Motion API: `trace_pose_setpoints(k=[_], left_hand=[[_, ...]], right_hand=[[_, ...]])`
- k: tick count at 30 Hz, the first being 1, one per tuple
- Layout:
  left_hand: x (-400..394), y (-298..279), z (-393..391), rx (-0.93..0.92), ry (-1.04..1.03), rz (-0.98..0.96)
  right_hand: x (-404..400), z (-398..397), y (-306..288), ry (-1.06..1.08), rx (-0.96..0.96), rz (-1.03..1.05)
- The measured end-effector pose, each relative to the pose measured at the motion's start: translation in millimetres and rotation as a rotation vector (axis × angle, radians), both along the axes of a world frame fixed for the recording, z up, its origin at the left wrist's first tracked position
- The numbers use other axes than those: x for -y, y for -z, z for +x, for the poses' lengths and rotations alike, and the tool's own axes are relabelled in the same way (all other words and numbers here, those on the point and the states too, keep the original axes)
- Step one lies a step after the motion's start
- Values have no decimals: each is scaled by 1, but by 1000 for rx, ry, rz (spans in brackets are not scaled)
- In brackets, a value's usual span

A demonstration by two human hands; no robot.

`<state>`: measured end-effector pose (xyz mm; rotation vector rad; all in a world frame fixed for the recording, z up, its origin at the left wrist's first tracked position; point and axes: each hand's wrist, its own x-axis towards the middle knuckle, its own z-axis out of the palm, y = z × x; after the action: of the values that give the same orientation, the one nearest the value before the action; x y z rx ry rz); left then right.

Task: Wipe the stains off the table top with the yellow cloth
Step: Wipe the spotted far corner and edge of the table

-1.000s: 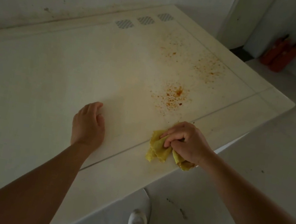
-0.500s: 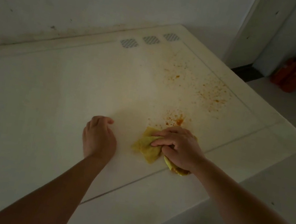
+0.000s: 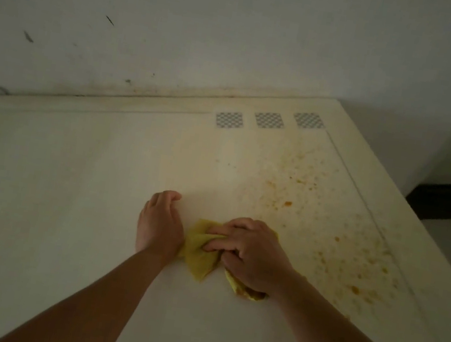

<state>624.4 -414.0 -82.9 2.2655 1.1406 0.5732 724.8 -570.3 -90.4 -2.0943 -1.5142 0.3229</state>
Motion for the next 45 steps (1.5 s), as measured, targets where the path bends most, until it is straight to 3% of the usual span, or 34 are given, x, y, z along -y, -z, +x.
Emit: trace_pose_setpoints(k=[14,21,33,45], left_hand=[[1,8,5,-175,7,150],[-12,-2,22,-236,7,74],[-55,5,135,-132,-108,50],[-53,12,140,-152,-167,104]], right_hand=[[-40,75,0,-14,50,27],[-64,94,-6,5,110,-2],[-149,184,3,-14,239,-70],[-233,276,9,168,260,-264]])
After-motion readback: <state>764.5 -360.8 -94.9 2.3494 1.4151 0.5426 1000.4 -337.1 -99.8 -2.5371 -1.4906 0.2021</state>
